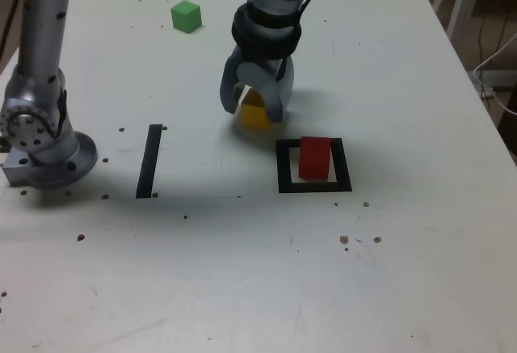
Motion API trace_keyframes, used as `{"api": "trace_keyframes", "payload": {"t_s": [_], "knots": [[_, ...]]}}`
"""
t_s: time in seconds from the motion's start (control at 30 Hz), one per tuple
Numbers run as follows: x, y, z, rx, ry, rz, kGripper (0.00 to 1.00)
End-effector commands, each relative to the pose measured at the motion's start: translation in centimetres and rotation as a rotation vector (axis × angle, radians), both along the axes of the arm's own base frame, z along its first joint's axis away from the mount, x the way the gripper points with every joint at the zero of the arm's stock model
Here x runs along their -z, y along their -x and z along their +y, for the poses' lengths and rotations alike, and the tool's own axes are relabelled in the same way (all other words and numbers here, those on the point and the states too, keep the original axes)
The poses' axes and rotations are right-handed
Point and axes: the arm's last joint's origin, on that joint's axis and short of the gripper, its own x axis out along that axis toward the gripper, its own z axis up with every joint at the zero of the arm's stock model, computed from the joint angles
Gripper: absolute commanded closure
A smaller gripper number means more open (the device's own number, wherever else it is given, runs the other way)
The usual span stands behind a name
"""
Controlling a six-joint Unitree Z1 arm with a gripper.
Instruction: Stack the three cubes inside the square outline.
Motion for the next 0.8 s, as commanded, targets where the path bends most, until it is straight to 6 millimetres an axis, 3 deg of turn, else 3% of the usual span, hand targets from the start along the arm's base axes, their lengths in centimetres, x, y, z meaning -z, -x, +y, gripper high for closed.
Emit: {"api": "trace_keyframes", "payload": {"t_s": [0.0,0.37,0.77], "knots": [[0.1,-0.1,0.0,-0.001,0.003,0.002,0.72],[-0.7,-0.2,-0.7,0.004,0.0,-0.008,0.72],[-5.2,-0.9,-4.0,0.036,0.0,-0.062,0.72]]}}
